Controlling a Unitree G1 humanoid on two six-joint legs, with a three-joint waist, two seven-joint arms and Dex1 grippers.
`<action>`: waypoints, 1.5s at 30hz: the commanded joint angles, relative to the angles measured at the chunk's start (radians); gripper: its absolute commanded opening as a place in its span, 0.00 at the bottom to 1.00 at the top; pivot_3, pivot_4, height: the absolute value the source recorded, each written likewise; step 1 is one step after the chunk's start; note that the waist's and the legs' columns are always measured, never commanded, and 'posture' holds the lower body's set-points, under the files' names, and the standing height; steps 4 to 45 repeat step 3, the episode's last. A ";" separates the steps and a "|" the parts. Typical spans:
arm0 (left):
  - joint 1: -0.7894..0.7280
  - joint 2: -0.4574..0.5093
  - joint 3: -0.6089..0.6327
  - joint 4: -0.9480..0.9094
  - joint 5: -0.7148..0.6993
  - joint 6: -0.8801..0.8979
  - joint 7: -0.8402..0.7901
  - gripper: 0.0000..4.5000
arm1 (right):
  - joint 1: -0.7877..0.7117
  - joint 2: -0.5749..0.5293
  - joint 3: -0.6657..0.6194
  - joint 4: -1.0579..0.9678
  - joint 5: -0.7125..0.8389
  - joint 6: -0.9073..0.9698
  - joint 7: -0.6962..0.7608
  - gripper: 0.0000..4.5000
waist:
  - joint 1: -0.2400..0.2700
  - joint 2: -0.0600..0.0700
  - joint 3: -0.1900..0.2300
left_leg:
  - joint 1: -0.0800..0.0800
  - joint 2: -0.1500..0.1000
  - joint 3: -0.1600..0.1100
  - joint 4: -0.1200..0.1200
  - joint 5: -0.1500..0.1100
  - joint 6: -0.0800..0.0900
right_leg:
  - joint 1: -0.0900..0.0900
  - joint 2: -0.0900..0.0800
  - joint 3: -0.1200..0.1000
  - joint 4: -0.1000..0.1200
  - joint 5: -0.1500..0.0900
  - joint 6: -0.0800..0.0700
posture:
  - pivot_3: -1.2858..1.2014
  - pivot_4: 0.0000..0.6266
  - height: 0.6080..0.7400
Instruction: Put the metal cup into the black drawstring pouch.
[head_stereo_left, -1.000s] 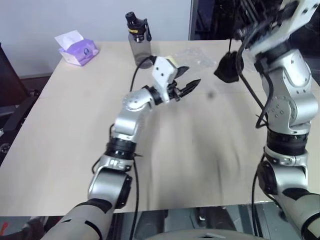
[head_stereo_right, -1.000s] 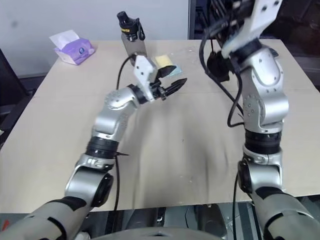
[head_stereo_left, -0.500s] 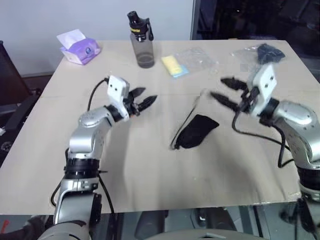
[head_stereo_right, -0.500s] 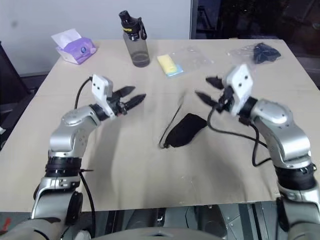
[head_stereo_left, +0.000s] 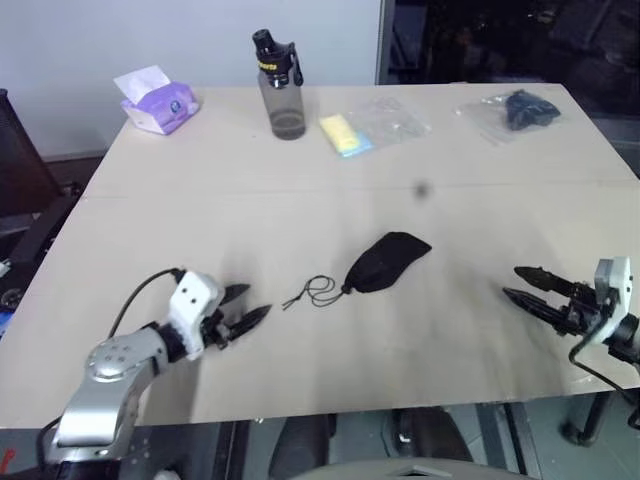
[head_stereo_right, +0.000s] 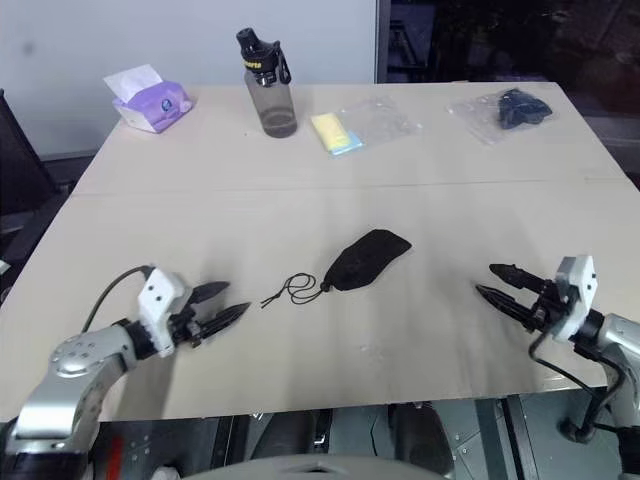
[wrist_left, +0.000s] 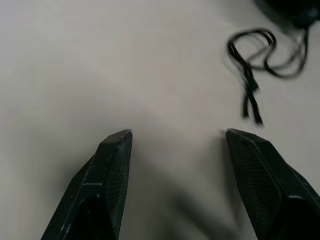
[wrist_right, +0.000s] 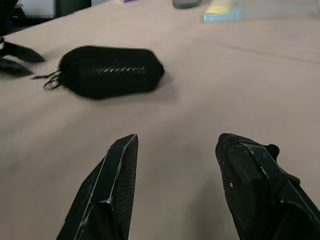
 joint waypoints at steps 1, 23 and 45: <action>0.034 0.012 0.051 -0.031 -0.030 -0.045 -0.031 0.68 | -0.052 -0.005 -0.037 0.071 0.013 -0.099 0.067 0.58 | -0.001 0.000 0.000 | 0.000 0.000 0.001 0.000 0.000 0.000 | 0.000 0.001 0.000 0.000 0.000 0.000 | 0.52 0.24 1.00; 0.045 0.007 0.063 -0.048 -0.054 -0.037 -0.038 0.68 | -0.073 0.003 -0.038 0.113 0.021 -0.139 0.103 0.58 | -0.002 0.000 0.000 | 0.000 0.000 0.004 0.000 0.000 0.000 | -0.001 0.002 0.002 0.000 0.000 0.000 | 0.52 0.24 1.00; 0.045 0.007 0.063 -0.048 -0.054 -0.037 -0.038 0.68 | -0.073 0.003 -0.038 0.113 0.021 -0.139 0.103 0.58 | -0.002 0.000 0.000 | 0.000 0.000 0.004 0.000 0.000 0.000 | -0.001 0.002 0.002 0.000 0.000 0.000 | 0.52 0.24 1.00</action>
